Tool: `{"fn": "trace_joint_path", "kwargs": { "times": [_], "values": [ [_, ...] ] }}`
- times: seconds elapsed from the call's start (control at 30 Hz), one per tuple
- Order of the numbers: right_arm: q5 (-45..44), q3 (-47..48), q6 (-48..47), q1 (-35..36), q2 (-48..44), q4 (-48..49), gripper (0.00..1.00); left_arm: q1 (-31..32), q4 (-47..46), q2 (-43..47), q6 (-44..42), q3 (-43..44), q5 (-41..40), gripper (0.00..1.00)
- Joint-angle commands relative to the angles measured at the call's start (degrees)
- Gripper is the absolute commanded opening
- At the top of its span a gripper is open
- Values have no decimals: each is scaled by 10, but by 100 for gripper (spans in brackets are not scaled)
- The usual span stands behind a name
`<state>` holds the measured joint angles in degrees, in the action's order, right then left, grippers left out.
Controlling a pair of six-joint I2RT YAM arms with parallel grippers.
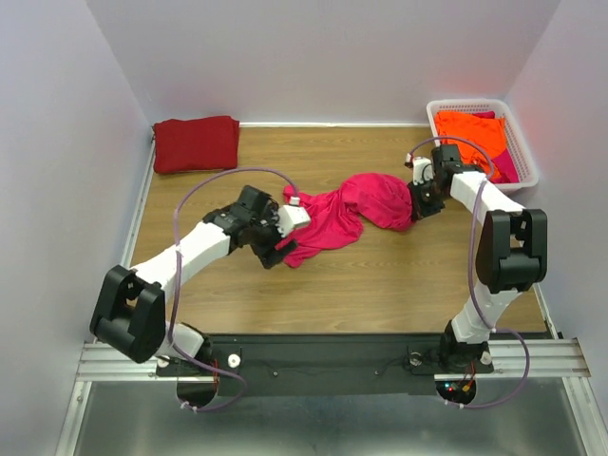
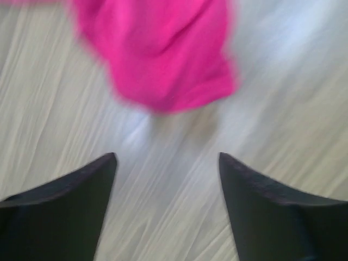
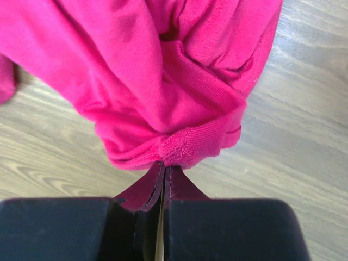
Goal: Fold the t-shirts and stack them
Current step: Flatten the tshirt out
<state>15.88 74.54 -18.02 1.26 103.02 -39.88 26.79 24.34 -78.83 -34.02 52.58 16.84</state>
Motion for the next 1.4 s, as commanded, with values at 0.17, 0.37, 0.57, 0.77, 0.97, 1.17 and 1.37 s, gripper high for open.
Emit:
{"fn": "trace_joint_path", "kwargs": {
  "times": [0.17, 0.37, 0.57, 0.77, 0.97, 1.17, 1.37],
  "values": [
    [-1, 19, 4, -1, -76, -21, 1, 116, -106, -92, 91, 18, -23, 87],
    [-18, 30, 2, -7, -80, -31, 1, 142, -130, -173, 98, 22, -88, 59],
    [-23, 61, -9, -10, -97, -39, 1, 81, -97, -124, 76, -2, -126, 0],
    [-3, 134, -9, -10, -121, -38, 1, -43, -8, -3, 24, 41, -65, 0],
    [-6, 212, 11, -10, -128, -25, 1, -112, 1, 54, 24, 105, -48, 0],
    [-47, 299, 18, -32, -121, 7, 1, -203, -37, 64, 70, 170, -36, 0],
    [-27, 307, 16, -37, -102, 14, 1, -225, -14, 32, 55, 200, -9, 0]
  ]
}}
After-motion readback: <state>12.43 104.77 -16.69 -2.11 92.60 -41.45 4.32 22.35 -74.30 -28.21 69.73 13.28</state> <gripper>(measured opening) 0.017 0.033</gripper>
